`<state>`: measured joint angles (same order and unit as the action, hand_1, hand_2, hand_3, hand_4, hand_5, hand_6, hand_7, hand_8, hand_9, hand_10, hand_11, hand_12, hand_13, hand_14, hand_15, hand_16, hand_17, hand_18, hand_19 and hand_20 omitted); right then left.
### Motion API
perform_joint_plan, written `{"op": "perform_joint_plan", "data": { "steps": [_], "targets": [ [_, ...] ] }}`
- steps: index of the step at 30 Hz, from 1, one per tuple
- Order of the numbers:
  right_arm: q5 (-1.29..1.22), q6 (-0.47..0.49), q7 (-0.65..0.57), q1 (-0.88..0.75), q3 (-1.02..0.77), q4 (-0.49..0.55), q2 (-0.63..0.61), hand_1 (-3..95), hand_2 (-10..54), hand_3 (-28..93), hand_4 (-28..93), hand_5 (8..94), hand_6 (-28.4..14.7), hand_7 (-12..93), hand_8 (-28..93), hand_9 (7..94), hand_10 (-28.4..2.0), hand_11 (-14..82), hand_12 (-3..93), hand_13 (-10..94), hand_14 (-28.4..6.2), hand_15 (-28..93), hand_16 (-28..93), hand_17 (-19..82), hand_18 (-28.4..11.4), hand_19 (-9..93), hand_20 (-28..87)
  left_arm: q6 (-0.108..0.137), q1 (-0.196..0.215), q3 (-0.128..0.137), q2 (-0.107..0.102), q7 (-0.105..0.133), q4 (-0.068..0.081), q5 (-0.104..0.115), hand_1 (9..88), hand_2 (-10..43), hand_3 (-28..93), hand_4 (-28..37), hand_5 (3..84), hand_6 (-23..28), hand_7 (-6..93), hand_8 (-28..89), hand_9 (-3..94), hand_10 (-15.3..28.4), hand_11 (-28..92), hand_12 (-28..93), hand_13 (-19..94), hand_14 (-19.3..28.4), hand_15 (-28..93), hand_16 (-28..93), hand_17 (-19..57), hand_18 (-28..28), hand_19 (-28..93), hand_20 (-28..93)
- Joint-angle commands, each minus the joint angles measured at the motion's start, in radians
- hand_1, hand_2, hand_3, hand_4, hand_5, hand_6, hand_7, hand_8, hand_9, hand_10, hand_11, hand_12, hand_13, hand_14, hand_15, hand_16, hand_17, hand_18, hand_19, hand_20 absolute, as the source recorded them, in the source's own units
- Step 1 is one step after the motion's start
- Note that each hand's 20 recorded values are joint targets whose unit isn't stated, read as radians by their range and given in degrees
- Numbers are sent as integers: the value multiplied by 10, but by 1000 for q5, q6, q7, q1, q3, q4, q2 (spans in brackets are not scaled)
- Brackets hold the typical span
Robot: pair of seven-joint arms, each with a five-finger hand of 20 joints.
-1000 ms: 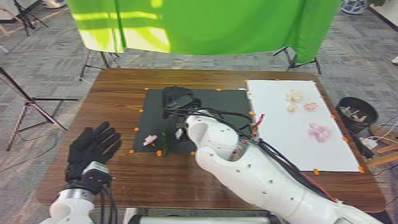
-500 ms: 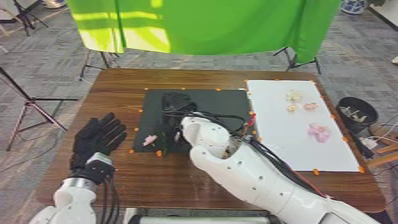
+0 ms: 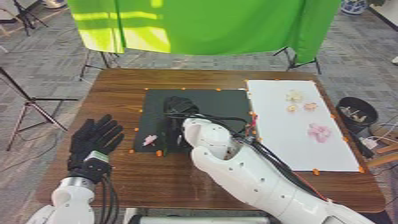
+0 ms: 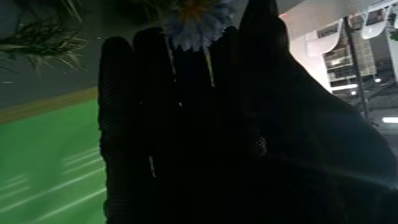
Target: Arrange flowers
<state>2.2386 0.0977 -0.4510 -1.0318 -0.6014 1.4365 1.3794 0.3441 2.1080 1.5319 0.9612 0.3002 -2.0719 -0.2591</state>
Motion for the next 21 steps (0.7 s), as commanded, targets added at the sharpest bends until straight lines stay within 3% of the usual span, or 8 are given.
{"op": "perform_joint_plan", "data": {
  "steps": [1, 7, 9, 11, 13, 16, 19, 21],
  "targets": [
    [-27, 1, -18, -3, -17, 34, -10, 516, -90, 802, -283, 626, 7, 185, -102, 659, -114, 96, 129, 578, -102, 173, 182, 270, -153, 564, 194, 7, 12, 9, 6, -4, -6, 0, 310, 164, 701, -283, 454, 115, 195, -96, 392, 176, 346, 115, 285, 189, 521, -106, -63, 168, 435, 100],
    [-100, -13, -31, 4, -49, 122, -54, 489, -94, 813, -283, 608, 3, 185, -131, 629, -120, 87, 125, 559, -109, 167, 179, 262, -159, 556, 188, -7, 27, 21, 13, 1, -6, -10, 310, 164, 701, -283, 453, 115, 195, -96, 391, 176, 347, 115, 285, 189, 521, -107, -63, 168, 436, 98],
    [-103, -3, -17, -4, -80, 171, -84, 473, -94, 822, -282, 599, -2, 183, -132, 603, -123, 84, 124, 543, -114, 164, 178, 254, -163, 560, 189, 14, 41, 21, 5, 25, -19, 3, 310, 164, 701, -283, 453, 115, 195, -97, 391, 176, 347, 115, 285, 189, 521, -107, -63, 169, 436, 98],
    [-114, 19, 10, -24, -127, 230, -127, 442, -95, 840, -282, 580, -11, 183, -131, 559, -130, 80, 121, 512, -125, 160, 181, 237, -168, 567, 188, 7, 59, 39, 9, 12, -28, -27, 310, 164, 702, -283, 454, 116, 195, -97, 391, 176, 347, 115, 285, 189, 521, -107, -63, 168, 436, 97],
    [-119, 28, 9, -46, -174, 296, -185, 413, -95, 845, -283, 557, -19, 176, -130, 520, -140, 73, 120, 476, -130, 156, 181, 222, -173, 572, 188, 11, 67, 46, 9, 18, -34, -42, 310, 164, 702, -283, 454, 116, 195, -97, 392, 177, 347, 115, 285, 189, 522, -107, -63, 169, 436, 97],
    [-82, -6, 49, -114, -246, 381, -305, 384, -95, 842, -283, 527, -29, 170, -127, 482, -152, 65, 120, 439, -141, 154, 184, 199, -179, 571, 188, 21, 96, 57, 12, 43, -50, -38, 310, 165, 702, -283, 455, 116, 195, -97, 393, 176, 349, 115, 286, 189, 522, -108, -63, 169, 437, 97],
    [29, 38, 119, -204, -358, 440, -413, 348, -84, 836, -278, 516, -30, 163, -123, 460, -154, 56, 120, 413, -146, 141, 185, 179, -182, 554, 185, 13, 118, 67, 17, 57, -58, -34, 309, 165, 703, -283, 455, 115, 196, -97, 393, 176, 350, 115, 287, 189, 521, -108, -63, 169, 437, 97],
    [24, 11, 106, -269, -422, 469, -484, 338, -82, 833, -273, 502, -28, 156, -115, 441, -155, 51, 123, 398, -146, 128, 194, 172, -181, 535, 184, 16, 127, 70, 22, 59, -59, -34, 309, 165, 703, -283, 455, 115, 197, -97, 394, 176, 350, 115, 287, 189, 522, -108, -63, 169, 437, 96]
  ]
}}
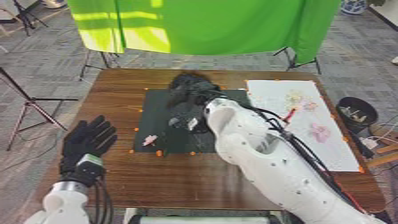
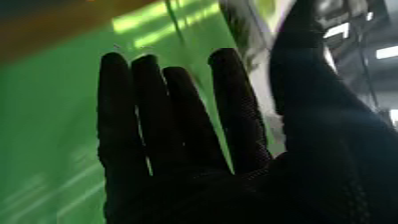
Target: Arrange flowers
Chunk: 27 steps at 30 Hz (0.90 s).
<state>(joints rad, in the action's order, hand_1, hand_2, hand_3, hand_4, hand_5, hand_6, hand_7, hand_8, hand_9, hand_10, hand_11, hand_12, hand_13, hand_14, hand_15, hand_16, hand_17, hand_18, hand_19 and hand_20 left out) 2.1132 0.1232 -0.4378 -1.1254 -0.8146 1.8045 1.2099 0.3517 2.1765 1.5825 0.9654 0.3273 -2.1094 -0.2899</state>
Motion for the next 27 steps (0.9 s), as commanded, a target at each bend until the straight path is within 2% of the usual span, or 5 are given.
{"op": "perform_joint_plan", "data": {
  "steps": [1, 5, 11, 19, 27],
  "targets": [
    [123, -38, 87, -210, -243, 115, -355, 335, -83, 833, -271, 499, -28, 154, -114, 435, -157, 49, 124, 393, -147, 124, 197, 171, -181, 530, 184, 13, 56, 12, 16, 52, -19, 4, 309, 165, 703, -283, 455, 116, 197, -97, 394, 176, 350, 115, 288, 189, 521, -108, -63, 169, 436, 96],
    [124, -104, 128, -383, -416, 138, -477, 335, -86, 834, -270, 502, -25, 159, -112, 441, -153, 50, 127, 399, -141, 120, 210, 175, -176, 504, 186, 20, 59, 16, 8, 75, -23, 5, 309, 165, 705, -283, 458, 116, 196, -98, 398, 175, 350, 114, 290, 188, 523, -107, -63, 169, 436, 96],
    [124, -14, 28, -630, -693, 214, -514, 336, -94, 838, -271, 482, -22, 164, -116, 425, -142, 47, 128, 376, -137, 108, 213, 186, -161, 393, 190, 29, 53, 21, 6, 85, -21, 16, 309, 166, 706, -283, 460, 115, 199, -99, 400, 174, 350, 114, 293, 187, 524, -107, -63, 169, 436, 96],
    [42, 109, -102, -802, -920, 259, -476, 335, -95, 831, -275, 453, -24, 155, -114, 389, -137, 37, 128, 346, -144, 96, 215, 172, -166, 379, 200, 27, 56, 17, 5, 90, -20, 32, 308, 169, 708, -283, 464, 115, 205, -101, 404, 175, 353, 115, 296, 188, 528, -106, -62, 169, 436, 97],
    [1, 129, -113, -830, -906, 206, -473, 358, -89, 824, -276, 392, -12, 147, -108, 395, -128, 39, 124, 391, -141, 110, 214, 176, -177, 394, 217, 36, 77, 25, 9, 103, -28, 37, 308, 170, 709, -283, 465, 115, 207, -103, 405, 174, 355, 116, 297, 187, 530, -107, -62, 169, 438, 98]
  ]
}}
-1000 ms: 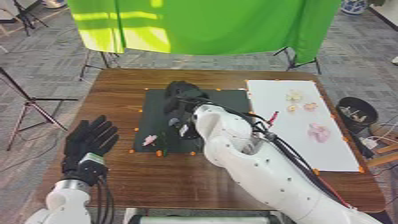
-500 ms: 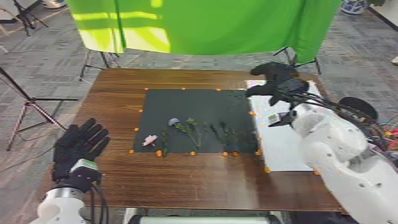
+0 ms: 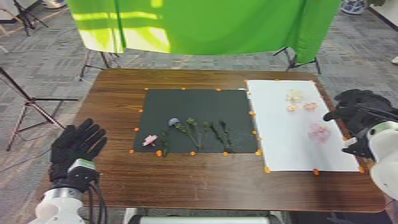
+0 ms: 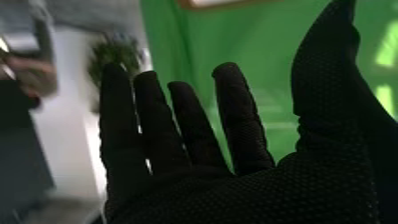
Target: Arrange flowers
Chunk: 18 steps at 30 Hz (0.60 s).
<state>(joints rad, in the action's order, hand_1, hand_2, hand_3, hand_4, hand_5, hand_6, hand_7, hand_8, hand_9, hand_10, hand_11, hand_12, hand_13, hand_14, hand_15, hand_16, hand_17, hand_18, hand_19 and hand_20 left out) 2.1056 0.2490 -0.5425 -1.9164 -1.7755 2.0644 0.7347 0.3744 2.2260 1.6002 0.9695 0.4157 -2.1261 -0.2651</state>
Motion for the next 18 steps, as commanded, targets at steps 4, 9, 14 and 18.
{"op": "perform_joint_plan", "data": {
  "steps": [4, 9, 14, 18],
  "targets": [
    [17, 4, -24, -28, 84, -74, 15, 421, -85, 831, -277, 390, 1, 155, -116, 414, -107, 44, 118, 425, -124, 125, 207, 191, -177, 406, 218, -30, 16, 2, 11, -11, -1, -17, 308, 170, 709, -283, 464, 115, 208, -103, 405, 175, 355, 116, 297, 187, 531, -107, -62, 170, 440, 100],
    [18, -42, -7, 16, 156, -139, 18, 461, -84, 830, -281, 415, 9, 165, -122, 431, -93, 48, 113, 448, -114, 136, 199, 206, -170, 418, 217, -38, 10, -7, 15, -27, 2, -28, 309, 172, 708, -283, 464, 108, 207, -103, 430, 165, 351, 113, 297, 188, 528, -108, -62, 169, 439, 100],
    [32, -125, 0, 16, 213, -158, 22, 492, -80, 809, -282, 508, 21, 189, -145, 547, -92, 75, 109, 527, -100, 168, 190, 230, -164, 462, 224, -35, 12, -10, 20, -34, 0, -31, 308, 173, 707, -283, 463, 108, 208, -103, 425, 166, 348, 113, 297, 188, 527, -106, -62, 169, 438, 100],
    [44, -153, 4, 12, 237, -162, 21, 526, -87, 755, -283, 644, 27, 194, -70, 730, -89, 98, 183, 627, -76, 198, 228, 249, -161, 476, 239, -33, 13, -14, 21, -35, 1, -29, 308, 173, 707, -283, 464, 109, 206, -103, 421, 170, 349, 116, 296, 187, 527, -106, -62, 169, 437, 100]
  ]
}}
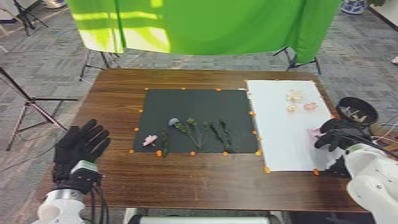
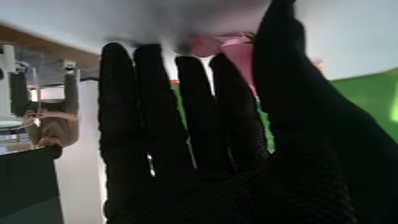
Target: Arrange flowers
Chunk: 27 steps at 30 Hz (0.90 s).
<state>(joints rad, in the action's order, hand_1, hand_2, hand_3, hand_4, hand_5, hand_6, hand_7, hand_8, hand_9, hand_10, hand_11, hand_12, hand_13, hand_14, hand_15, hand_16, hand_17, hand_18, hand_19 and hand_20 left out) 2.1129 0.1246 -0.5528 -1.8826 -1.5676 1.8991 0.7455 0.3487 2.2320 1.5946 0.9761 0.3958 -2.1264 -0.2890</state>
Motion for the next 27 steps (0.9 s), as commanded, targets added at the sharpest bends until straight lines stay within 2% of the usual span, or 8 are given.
{"op": "perform_joint_plan", "data": {
  "steps": [1, 4, 10, 15, 20, 23, 24, 27],
  "targets": [
    [45, -42, 18, -23, 31, 2, 11, 549, -88, 720, -283, 697, 27, 209, -35, 789, -87, 81, 233, 645, -67, 194, 269, 258, -157, 471, 244, -8, 8, -8, 17, -19, 1, -8, 307, 173, 707, -283, 464, 110, 206, -103, 420, 171, 349, 116, 296, 187, 527, -106, -62, 169, 438, 100],
    [58, -96, 29, -33, 34, 8, 5, 561, -81, 702, -283, 761, 29, 227, -13, 843, -85, 75, 268, 661, -61, 187, 299, 267, -153, 462, 248, -5, 13, -6, 19, -18, 0, -8, 307, 173, 707, -283, 463, 110, 205, -102, 419, 172, 350, 116, 296, 187, 527, -106, -62, 169, 437, 101],
    [103, -258, 67, -26, 55, 60, -15, 562, -86, 714, -283, 790, 32, 221, -3, 874, -82, 71, 278, 677, -59, 178, 311, 275, -150, 447, 248, -4, 13, -7, 20, -13, 1, -4, 307, 173, 706, -283, 462, 111, 204, -101, 417, 172, 351, 117, 296, 187, 527, -106, -62, 169, 438, 101],
    [122, -353, 111, 110, 171, 102, 1, 558, -94, 722, -283, 819, 33, 192, 9, 894, -79, 55, 286, 690, -57, 173, 317, 282, -148, 429, 254, 3, 27, 0, 22, -14, -4, -4, 307, 173, 706, -283, 462, 111, 204, -101, 416, 173, 351, 116, 295, 187, 526, -106, -62, 169, 438, 101],
    [109, -325, 236, 428, 449, 52, 61, 559, -95, 720, -283, 819, 32, 184, 13, 891, -81, 50, 286, 690, -57, 172, 320, 286, -145, 415, 252, 15, 40, 11, 13, -21, -8, 1, 307, 173, 707, -283, 463, 111, 204, -100, 415, 173, 352, 117, 295, 187, 526, -106, -62, 169, 438, 101],
    [117, -297, 284, 591, 604, 6, 132, 561, -95, 719, -283, 812, 32, 183, 16, 884, -81, 48, 284, 688, -56, 172, 321, 286, -146, 414, 255, 9, 29, 8, 12, -27, -5, -5, 307, 173, 707, -283, 463, 112, 203, -101, 415, 174, 351, 117, 296, 187, 527, -106, -62, 169, 438, 101],
    [131, -292, 302, 637, 649, -11, 160, 562, -95, 718, -283, 810, 32, 184, 17, 882, -82, 48, 284, 687, -56, 172, 321, 286, -146, 414, 257, 14, 25, 3, 7, -20, -6, -2, 307, 173, 707, -283, 463, 112, 203, -101, 414, 174, 352, 117, 296, 187, 527, -106, -62, 169, 438, 101],
    [197, -288, 332, 725, 761, -61, 234, 564, -95, 716, -283, 807, 31, 185, 16, 879, -82, 50, 281, 687, -57, 171, 321, 284, -150, 427, 268, 12, 14, -3, 8, -32, -4, -6, 307, 173, 707, -283, 463, 112, 204, -100, 414, 174, 353, 118, 296, 187, 527, -106, -62, 169, 438, 101]
  ]
}}
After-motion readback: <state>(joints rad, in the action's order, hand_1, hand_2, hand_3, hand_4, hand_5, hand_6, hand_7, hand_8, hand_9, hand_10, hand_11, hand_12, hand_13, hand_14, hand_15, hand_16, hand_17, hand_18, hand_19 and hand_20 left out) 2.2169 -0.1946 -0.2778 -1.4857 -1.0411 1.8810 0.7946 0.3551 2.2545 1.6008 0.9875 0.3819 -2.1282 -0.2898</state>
